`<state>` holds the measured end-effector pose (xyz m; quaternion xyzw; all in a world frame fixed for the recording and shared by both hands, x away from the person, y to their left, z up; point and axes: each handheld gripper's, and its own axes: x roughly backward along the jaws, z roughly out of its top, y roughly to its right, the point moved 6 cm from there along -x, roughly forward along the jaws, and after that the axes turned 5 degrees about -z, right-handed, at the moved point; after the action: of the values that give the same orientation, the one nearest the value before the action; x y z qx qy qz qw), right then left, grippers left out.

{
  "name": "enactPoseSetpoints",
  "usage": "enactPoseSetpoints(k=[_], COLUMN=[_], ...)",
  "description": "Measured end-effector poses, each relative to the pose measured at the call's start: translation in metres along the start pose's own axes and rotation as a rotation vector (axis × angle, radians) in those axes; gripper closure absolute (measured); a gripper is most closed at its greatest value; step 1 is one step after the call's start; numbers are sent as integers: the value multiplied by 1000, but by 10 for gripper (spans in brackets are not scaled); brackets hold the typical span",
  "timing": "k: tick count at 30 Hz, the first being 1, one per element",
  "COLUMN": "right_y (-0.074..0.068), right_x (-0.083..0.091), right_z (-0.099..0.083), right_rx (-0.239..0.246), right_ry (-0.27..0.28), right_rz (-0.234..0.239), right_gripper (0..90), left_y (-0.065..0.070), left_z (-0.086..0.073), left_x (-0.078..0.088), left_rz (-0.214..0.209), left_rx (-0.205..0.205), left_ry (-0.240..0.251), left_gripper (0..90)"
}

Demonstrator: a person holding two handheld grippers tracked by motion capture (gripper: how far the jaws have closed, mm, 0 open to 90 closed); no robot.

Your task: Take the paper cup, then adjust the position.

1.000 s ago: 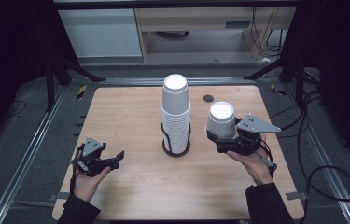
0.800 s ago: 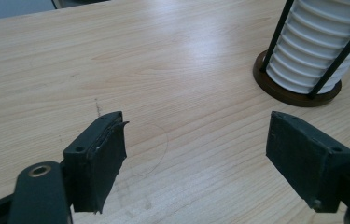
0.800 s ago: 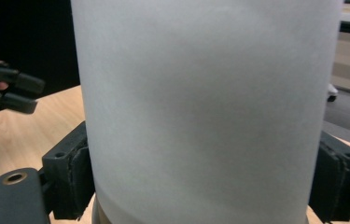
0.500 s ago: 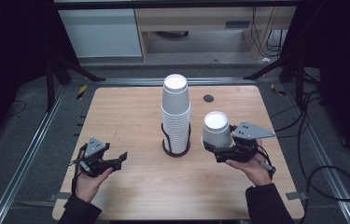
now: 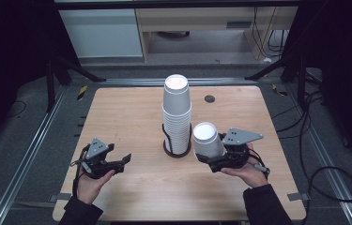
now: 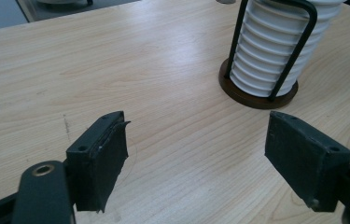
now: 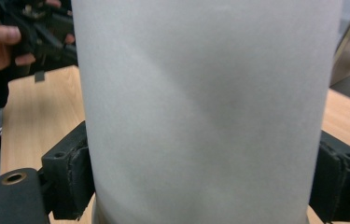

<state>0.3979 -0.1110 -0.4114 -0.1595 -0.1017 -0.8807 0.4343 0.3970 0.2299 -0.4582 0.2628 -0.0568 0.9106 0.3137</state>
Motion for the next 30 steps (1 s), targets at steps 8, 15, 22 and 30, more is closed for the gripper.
enactPoseSetpoints(k=[8, 15, 22, 30], right_y=[-16, -26, -38, -46], right_x=[-21, -34, -47, -60], right_z=[-12, -23, -31, -37], right_rx=[44, 66, 98, 126], right_ry=[-78, -135, -184, -226], right_rz=[70, 120, 164, 207], right_gripper=[129, 129, 129, 129], left_y=[10, 20, 32, 44], left_z=[7, 11, 15, 19], left_x=[3, 4, 3, 4], left_rz=[-47, -90, -152, -214], left_rx=[-18, -44, -66, -92], left_ry=[11, 14, 12, 13], left_gripper=[208, 213, 214, 213])
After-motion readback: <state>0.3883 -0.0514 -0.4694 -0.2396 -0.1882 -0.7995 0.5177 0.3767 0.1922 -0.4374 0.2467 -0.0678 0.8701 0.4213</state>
